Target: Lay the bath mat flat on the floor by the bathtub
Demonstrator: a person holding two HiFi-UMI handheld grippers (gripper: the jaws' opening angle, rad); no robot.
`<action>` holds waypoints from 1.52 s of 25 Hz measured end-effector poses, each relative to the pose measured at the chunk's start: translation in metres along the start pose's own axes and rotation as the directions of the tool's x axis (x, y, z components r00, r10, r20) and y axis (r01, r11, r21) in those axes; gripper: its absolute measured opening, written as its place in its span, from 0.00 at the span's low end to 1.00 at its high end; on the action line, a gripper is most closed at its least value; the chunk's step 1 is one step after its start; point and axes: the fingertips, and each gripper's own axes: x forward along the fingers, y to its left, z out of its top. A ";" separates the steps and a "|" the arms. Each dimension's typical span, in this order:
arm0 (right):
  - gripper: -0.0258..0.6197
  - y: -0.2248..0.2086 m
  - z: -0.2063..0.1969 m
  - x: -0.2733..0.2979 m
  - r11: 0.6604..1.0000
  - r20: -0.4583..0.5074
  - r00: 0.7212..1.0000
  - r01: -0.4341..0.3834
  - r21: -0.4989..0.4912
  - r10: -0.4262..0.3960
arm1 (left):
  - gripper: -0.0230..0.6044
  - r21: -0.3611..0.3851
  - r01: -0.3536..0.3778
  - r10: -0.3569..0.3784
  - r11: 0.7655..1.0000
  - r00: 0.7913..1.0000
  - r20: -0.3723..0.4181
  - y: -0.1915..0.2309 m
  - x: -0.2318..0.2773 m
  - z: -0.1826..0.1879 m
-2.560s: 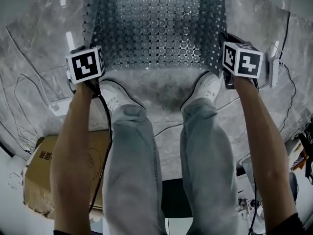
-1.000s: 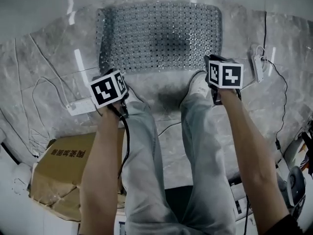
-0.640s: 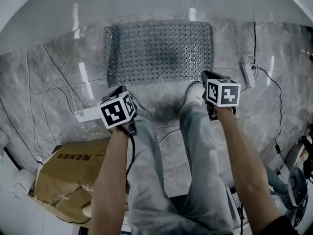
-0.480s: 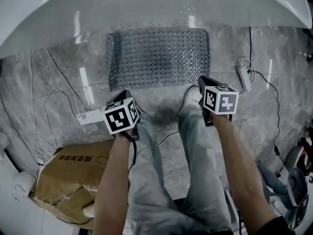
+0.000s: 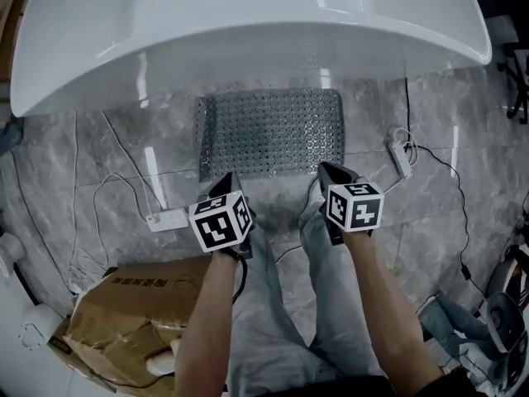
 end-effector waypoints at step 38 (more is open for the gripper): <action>0.05 0.201 0.277 -0.346 0.946 0.620 0.723 -0.151 -0.286 0.303 | 0.04 0.120 0.300 -0.304 0.947 0.703 0.643 -0.154 -0.390 0.228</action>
